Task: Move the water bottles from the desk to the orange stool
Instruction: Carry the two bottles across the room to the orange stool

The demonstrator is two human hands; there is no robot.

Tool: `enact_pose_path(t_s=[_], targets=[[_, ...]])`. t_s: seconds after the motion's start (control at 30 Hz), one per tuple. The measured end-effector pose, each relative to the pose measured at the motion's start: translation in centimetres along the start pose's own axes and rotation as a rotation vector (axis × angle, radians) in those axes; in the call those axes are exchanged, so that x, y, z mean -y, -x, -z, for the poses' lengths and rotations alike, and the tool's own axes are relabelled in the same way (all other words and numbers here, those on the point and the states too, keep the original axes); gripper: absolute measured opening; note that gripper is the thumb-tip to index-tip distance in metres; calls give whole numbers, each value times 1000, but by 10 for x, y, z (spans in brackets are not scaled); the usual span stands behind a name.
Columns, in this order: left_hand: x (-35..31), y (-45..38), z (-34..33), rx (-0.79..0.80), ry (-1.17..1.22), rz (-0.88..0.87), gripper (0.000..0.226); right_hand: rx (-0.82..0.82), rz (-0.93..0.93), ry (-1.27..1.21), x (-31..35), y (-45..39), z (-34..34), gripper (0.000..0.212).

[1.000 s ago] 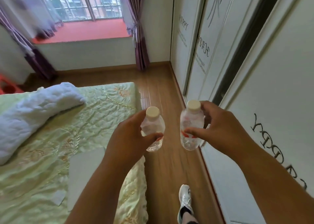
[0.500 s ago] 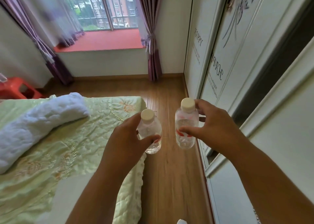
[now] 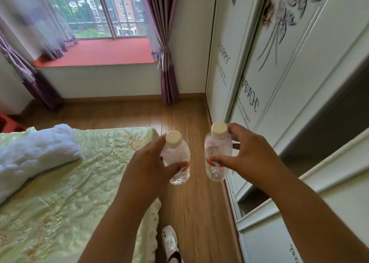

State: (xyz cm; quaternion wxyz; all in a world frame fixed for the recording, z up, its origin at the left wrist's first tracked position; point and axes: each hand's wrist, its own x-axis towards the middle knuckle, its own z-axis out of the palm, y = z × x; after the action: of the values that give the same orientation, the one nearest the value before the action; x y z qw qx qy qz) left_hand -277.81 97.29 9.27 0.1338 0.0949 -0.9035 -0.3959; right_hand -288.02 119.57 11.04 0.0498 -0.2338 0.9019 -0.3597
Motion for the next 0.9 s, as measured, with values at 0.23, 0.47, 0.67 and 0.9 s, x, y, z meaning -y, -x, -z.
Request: enact_pose_path(t_s=[0.23,0.47,0.67,0.9], targets=[[37,-114,23,18,-1,-40,74,-53,-17,38,21,-108,-13,78],[76,-197,52,25,-43,-93,77,-73,0,19,40,-184,-42,75],[95,-239,65,25,-36,-99,76,-82,8,11,44,-231,-46,72],[111,-284,68,3,-67,-79,76,-37,40,-22,42,-296,-58,75]])
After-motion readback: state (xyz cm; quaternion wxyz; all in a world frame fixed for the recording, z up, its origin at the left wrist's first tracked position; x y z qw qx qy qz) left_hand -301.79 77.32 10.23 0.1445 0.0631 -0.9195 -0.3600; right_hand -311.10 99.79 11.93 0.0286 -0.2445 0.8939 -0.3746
